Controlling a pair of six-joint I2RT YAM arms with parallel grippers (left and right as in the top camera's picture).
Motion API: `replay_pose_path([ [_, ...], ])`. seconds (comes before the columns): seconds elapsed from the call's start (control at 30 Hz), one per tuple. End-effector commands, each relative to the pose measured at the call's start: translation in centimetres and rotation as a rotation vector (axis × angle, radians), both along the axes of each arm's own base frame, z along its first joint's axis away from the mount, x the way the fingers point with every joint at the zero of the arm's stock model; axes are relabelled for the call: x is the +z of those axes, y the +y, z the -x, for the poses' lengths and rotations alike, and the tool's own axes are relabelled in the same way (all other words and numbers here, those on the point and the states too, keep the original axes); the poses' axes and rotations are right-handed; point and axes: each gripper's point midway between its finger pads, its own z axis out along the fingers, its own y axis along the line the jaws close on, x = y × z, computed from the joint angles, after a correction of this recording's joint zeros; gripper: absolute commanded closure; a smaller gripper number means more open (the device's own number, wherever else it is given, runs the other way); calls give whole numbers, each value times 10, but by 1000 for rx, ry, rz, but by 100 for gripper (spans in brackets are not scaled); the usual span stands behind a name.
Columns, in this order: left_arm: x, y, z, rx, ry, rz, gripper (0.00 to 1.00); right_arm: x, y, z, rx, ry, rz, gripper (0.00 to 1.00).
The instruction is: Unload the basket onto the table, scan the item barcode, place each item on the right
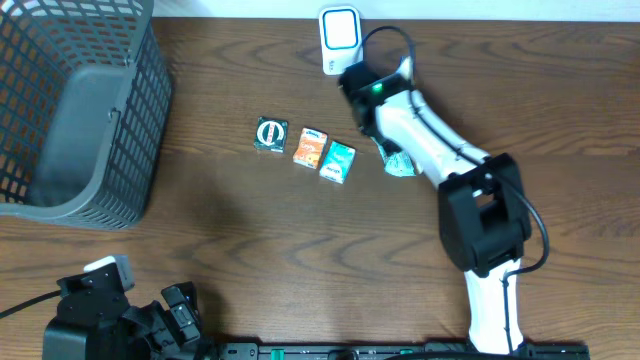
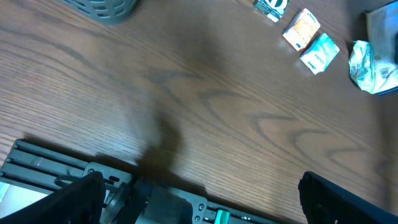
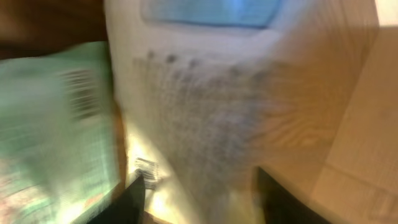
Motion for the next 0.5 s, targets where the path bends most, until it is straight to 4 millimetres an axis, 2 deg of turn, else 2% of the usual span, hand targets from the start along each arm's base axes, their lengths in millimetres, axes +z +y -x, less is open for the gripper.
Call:
replay_pose_path([
  [0.0, 0, 2, 0, 15, -2, -2, 2, 7, 33, 8, 53, 2, -96, 29],
  [0.13, 0, 2, 0, 15, -2, -2, 3, -11, 81, 25, 101, 105, -331, 28],
  [0.23, 0, 2, 0, 15, -2, -2, 2, -6, 100, 29, 109, 140, -460, 28],
  [0.37, 0, 2, 0, 15, -2, -2, 2, 28, 109, 18, 101, 123, -650, 27],
  [0.47, 0, 2, 0, 15, -2, -2, 2, 56, 102, 5, 86, 81, -760, 21],
])
